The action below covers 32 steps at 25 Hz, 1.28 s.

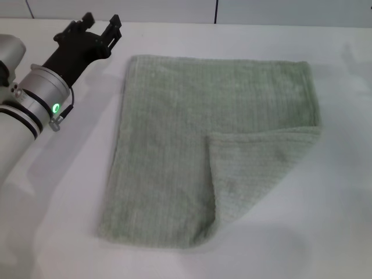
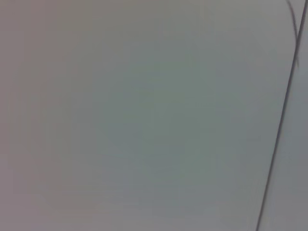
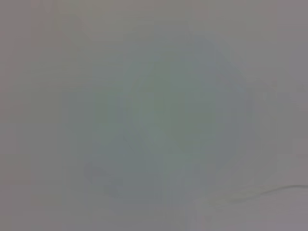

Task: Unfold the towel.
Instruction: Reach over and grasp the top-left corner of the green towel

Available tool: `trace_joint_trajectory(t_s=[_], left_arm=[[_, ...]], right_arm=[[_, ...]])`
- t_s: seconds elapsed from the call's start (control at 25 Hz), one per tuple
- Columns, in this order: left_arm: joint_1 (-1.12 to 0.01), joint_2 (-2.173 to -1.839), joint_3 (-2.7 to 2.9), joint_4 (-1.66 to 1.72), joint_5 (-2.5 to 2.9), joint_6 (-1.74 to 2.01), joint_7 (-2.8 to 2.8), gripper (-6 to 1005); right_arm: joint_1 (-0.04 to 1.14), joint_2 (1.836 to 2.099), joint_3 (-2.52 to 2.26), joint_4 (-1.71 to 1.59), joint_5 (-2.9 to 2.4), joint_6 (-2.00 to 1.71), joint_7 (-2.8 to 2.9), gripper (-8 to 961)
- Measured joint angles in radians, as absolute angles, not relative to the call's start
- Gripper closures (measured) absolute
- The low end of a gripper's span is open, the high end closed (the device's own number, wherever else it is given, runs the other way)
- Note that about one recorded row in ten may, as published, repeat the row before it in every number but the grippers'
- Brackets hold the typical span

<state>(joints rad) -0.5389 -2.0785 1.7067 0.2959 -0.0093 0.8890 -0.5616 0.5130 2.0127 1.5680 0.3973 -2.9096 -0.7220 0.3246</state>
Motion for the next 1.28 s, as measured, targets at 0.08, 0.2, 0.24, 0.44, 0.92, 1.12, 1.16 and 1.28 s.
trace_joint_trajectory(t_s=[0.08,0.2,0.24,0.44,0.92,1.12,1.16,1.28], left_arm=[[-0.541,-2.079,1.715,0.307,-0.009,0.869,-0.578,372],[-0.54,-2.079,1.719,0.335,-0.009,0.814,-0.605,444],[-0.54,-2.079,1.719,0.335,-0.009,0.814,-0.605,468],[-0.541,-2.078,1.734,0.382,-0.01,0.712,-0.654,588],[-0.556,-2.072,1.84,0.547,-0.009,0.404,-0.686,1001],[-0.564,-2.071,1.847,0.602,-0.009,0.28,-0.687,1001],[-0.565,-2.071,1.847,0.617,-0.009,0.25,-0.687,1001],[-0.566,-2.071,1.847,0.649,-0.009,0.191,-0.687,1001]], right_arm=[[0.514,2.013,1.573,0.394,-2.91,-0.72,0.323,193],[0.515,2.013,1.58,0.394,-2.91,-0.719,0.323,193],[0.515,2.013,1.58,0.394,-2.91,-0.719,0.323,193],[0.513,2.013,1.584,0.394,-2.91,-0.718,0.321,193],[0.513,2.013,1.586,0.392,-2.91,-0.701,0.319,194],[0.512,2.013,1.586,0.392,-2.914,-0.701,0.318,194],[0.513,2.013,1.586,0.392,-2.914,-0.7,0.318,194],[0.519,2.012,1.586,0.389,-2.915,-0.694,0.318,194]])
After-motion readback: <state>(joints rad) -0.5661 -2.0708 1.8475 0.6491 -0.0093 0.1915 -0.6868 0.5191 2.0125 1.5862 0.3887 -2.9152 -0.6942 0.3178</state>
